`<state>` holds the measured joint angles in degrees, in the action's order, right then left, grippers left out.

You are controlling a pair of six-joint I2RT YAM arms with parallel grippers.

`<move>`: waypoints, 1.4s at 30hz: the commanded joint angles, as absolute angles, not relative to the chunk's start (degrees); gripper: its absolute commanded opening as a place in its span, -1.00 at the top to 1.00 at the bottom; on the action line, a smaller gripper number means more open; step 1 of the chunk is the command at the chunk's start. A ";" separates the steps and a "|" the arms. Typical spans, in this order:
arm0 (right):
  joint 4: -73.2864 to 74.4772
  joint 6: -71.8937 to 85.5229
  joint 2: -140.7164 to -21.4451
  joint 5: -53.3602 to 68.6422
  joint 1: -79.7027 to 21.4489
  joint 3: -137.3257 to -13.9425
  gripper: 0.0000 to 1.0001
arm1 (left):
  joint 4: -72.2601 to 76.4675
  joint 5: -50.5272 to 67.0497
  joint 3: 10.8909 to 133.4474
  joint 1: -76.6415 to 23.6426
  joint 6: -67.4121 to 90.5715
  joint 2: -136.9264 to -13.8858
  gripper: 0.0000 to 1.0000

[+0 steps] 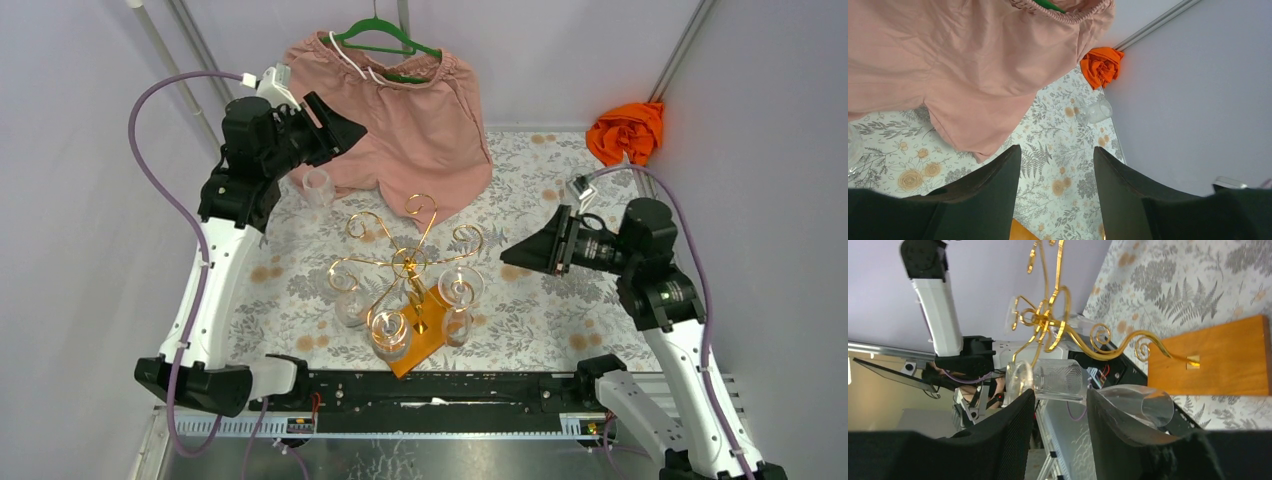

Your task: Take the wine glass off the wine glass rack

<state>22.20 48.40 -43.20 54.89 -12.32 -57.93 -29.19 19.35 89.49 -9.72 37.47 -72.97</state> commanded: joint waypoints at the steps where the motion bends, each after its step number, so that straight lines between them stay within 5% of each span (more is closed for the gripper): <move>1: 17.87 52.53 -42.52 52.54 -16.39 -55.55 0.00 | -26.77 20.24 88.68 -10.11 37.71 -71.31 -0.26; 18: 11.46 55.37 -46.89 45.43 -31.27 -55.02 0.01 | -27.09 19.21 86.82 -10.11 37.14 -69.34 -0.26; 42: 13.05 56.51 -46.67 38.56 -36.21 -56.98 0.91 | -27.26 19.16 85.54 -10.11 36.92 -68.14 -0.26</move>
<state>12.01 57.17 -46.76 40.95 -35.83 -55.13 -29.17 19.27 86.00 -9.72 37.56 -69.08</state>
